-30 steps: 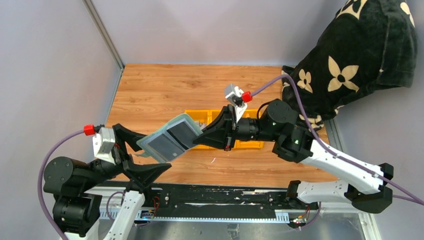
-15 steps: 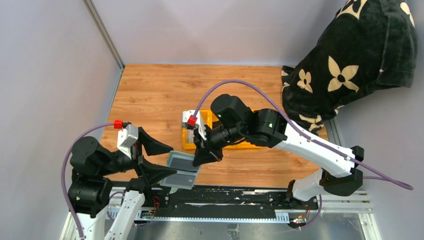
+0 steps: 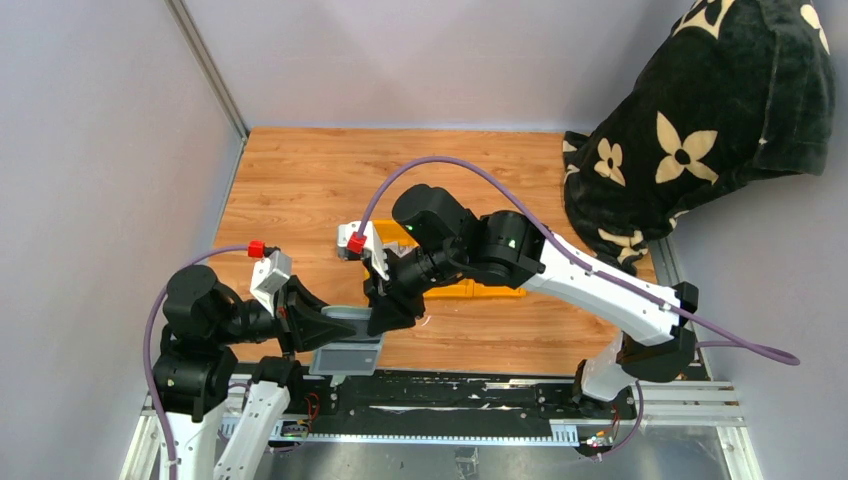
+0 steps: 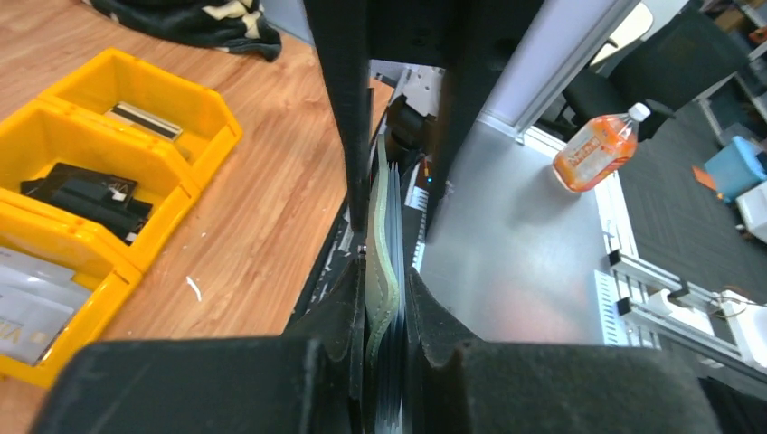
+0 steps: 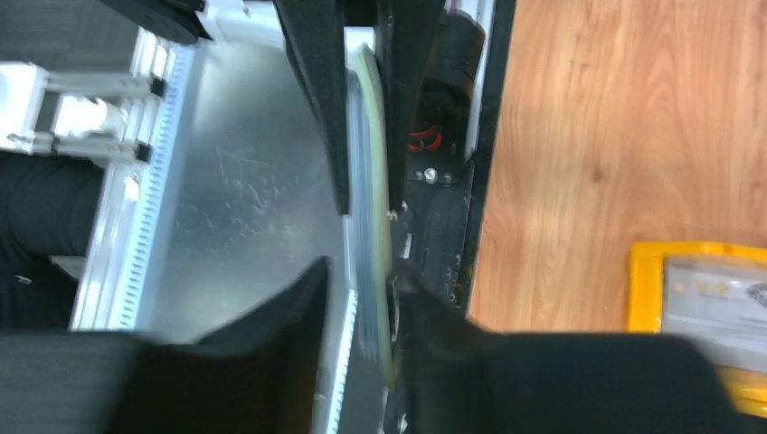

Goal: Take the credit cards out of the card holder
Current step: Remove the credit card from the card holder.

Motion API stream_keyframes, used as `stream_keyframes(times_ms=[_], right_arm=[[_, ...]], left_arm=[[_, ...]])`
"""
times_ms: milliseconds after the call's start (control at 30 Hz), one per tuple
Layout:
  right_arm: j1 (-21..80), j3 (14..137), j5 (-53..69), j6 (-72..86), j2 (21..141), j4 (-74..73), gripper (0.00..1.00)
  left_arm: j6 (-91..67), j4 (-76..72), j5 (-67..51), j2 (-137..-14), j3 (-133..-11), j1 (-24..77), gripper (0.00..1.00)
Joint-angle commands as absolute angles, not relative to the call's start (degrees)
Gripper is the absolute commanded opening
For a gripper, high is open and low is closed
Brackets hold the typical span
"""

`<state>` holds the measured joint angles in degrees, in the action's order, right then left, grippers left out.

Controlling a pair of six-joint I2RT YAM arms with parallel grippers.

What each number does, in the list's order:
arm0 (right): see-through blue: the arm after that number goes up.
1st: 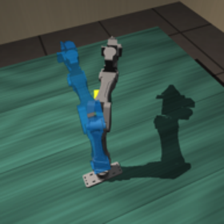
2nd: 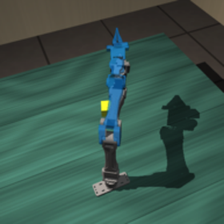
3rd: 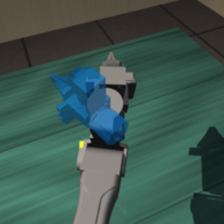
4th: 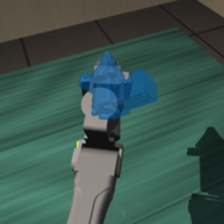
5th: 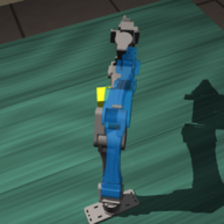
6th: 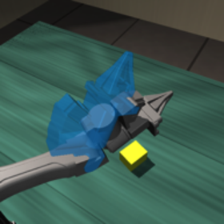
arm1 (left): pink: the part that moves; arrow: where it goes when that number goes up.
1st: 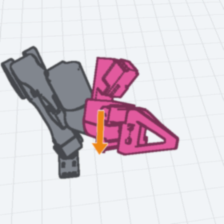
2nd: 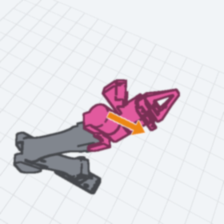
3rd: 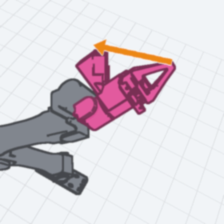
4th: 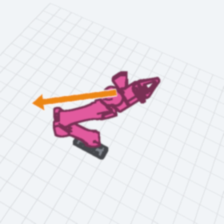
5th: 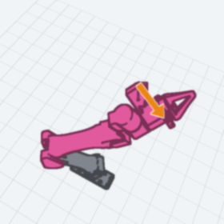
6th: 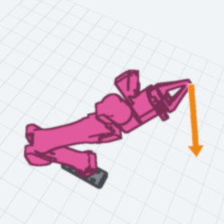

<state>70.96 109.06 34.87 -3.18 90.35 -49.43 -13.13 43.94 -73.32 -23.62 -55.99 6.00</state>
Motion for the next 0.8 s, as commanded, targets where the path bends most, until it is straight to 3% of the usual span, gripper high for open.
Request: stream_keyframes(times_ms=[0,100,167,267,400,467,533,667,700,733,767], right_arm=[[71.45,101.22,35.61,1.09,85.22,-34.98,0.44],[70.07,82.85,36.62,10.83,76.45,-9.98,0.55],[69.16,69.92,34.92,19.08,70.1,15.59,0.61],[68.97,56.55,29.88,27.65,65.63,37.7,0.61],[68.98,48.41,26.3,37.06,66.01,55.04,0.55],[68.99,46.89,25.82,40.64,67.66,60.58,0.5],[68.99,46.17,25.62,43.9,69.51,65.56,0.39],[68.93,44.98,24.98,47.76,70.87,69.89,0.01],[68.68,45.36,25.68,47.75,70.12,67.32,0.0],[68.25,46.13,27.34,46.94,68.92,60.64,0.0],[67.97,47.42,28.37,45.79,67.59,55.77,0.0]], left_arm=[[-10.67,44.12,-70.14,-22.83,-57.46,6.24,0.0],[-10.42,44.12,-67.24,-23.83,-60.27,6.24,0.0],[-12.25,43.14,-65.85,-24.75,-61.75,6.24,0.0],[-18.6,38.4,-65.1,-25.11,-62.07,6.24,0.0],[-33.23,23.21,-64.47,-22.62,-57.64,6.24,0.0],[-39.45,16.76,-63.33,-20.75,-55.23,6.24,0.0],[-42.26,14.52,-62.58,-19.75,-54.0,6.23,0.0],[-38.44,19.66,-62.89,-19.55,-54.74,6.24,0.0],[-36.04,22.44,-62.92,-19.71,-55.39,6.2,0.06],[-32.81,27.37,-63.04,-20.04,-56.31,6.23,0.24],[-29.55,29.65,-63.29,-20.57,-57.25,6.25,0.34]])
